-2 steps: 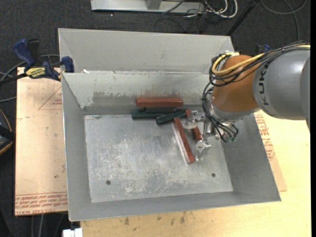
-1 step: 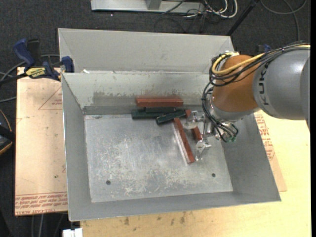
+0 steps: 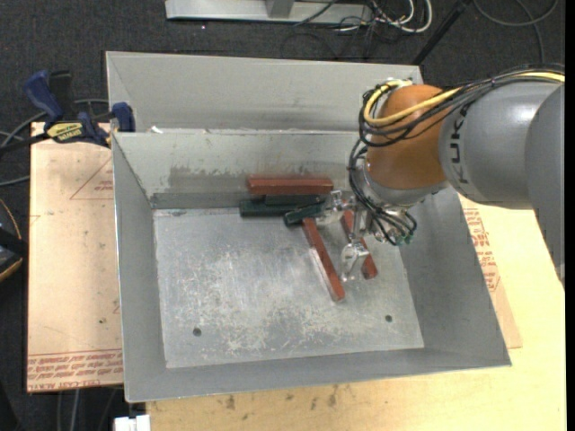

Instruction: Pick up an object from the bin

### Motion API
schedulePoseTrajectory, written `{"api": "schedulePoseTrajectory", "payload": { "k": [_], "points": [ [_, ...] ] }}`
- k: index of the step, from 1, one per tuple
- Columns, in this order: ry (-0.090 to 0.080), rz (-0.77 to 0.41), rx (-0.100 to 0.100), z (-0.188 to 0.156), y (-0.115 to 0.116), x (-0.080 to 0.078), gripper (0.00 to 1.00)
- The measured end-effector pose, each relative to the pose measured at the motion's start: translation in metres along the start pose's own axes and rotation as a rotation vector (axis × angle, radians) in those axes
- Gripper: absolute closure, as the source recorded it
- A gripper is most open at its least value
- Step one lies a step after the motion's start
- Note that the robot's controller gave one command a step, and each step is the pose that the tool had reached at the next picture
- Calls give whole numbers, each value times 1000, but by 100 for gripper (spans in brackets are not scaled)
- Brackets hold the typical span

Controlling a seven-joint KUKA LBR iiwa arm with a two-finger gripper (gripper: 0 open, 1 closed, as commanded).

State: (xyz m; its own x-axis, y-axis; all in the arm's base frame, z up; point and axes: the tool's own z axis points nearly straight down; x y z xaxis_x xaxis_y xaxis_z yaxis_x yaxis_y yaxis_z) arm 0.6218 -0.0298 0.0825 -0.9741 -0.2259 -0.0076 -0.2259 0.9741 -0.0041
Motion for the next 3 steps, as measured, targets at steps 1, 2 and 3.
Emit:
{"api": "schedulePoseTrajectory", "payload": {
  "k": [1, 2, 3],
  "points": [
    [3, 11, -6, -1, 21, -12, 0],
    [5, -83, -4, -3, 41, -11, 0],
    [-10, -307, -1, 2, 84, -45, 100]
  ]
}}
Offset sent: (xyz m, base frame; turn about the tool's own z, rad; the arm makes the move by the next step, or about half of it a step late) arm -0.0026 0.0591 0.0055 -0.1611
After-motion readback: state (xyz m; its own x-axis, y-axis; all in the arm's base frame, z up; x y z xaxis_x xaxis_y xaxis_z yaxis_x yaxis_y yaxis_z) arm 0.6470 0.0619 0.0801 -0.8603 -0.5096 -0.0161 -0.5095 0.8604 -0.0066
